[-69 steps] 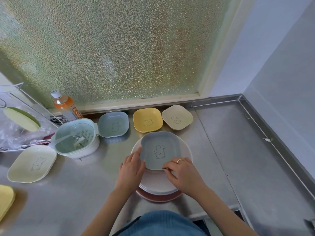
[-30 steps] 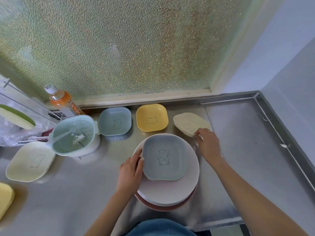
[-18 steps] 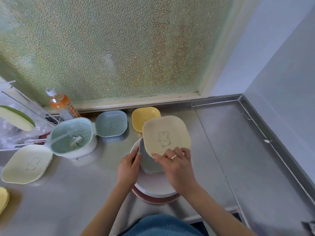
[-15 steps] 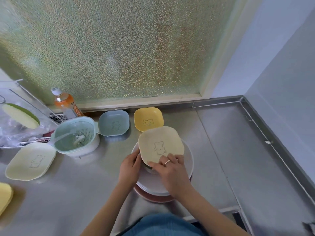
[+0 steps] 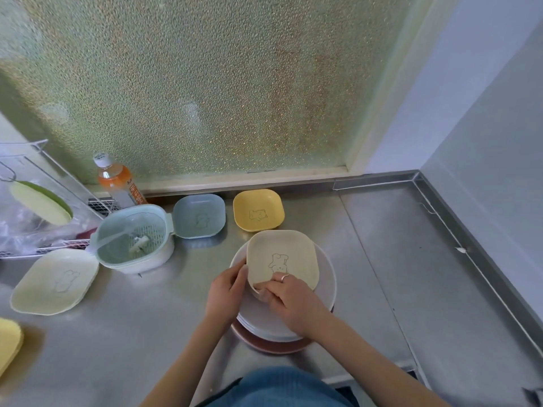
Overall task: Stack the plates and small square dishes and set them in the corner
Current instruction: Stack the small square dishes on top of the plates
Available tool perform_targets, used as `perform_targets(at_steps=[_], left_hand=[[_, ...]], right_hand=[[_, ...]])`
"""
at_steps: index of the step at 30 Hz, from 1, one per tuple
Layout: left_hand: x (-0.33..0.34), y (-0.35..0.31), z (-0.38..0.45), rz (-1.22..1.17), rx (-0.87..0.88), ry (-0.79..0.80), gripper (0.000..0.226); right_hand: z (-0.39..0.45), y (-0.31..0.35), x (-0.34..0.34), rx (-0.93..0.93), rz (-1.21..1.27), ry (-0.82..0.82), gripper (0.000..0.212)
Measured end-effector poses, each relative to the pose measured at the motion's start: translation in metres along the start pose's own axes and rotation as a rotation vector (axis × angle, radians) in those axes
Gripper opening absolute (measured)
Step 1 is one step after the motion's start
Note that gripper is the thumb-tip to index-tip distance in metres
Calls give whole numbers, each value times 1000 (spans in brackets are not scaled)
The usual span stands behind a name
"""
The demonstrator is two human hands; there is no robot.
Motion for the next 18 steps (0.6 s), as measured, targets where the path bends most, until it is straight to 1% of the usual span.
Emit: perform_targets(at_steps=[2,3,4,5,7,8,9,10,12,14,16,18], left_hand=[[-1,0,0,-10,8,17,27],[-2,0,0,-26,5,25,27],[-4,1,0,-45,-7,31,26],[-5,1,1,-63,-24,33,25],[-6,0,2,-83,-67,26,27],[-7,0,4,-85,-85,16,30],[-6,1,6,-86,-99,4,31],[-6,1,8,-86,-111,-10,31],[-6,2,14,-102,-128,-48,30],[-8,2,21,-118,-140,-92,30],[-10,4,27,-132,-159,-121,27],[-12,7,32,-132,-191,-124,26]], right_hand=[[1,0,-3,1,133,24,35],[1,0,-8,2,207,7,35],[1,-2,-16,6,268,-47,35],[3,-6,-27,15,301,-136,36],[10,-18,-54,48,289,-344,36],[16,-27,-65,78,262,-421,35],[24,-37,-74,119,240,-469,33],[34,-49,-79,170,214,-484,31],[54,-72,-80,265,143,-419,31],[74,-93,-73,305,95,-291,29],[94,-105,-68,275,21,-187,29],[114,-109,-64,181,-134,-73,32]])
Point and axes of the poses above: each hand's wrist, its own z-axis towards the middle knuckle, its own x-axis out of the palm, y = z × x, the point moved 5 cm from there along z, towards the middle knuckle, and after that the axes turned 7 degrees about -z, right-handed, at the moved point
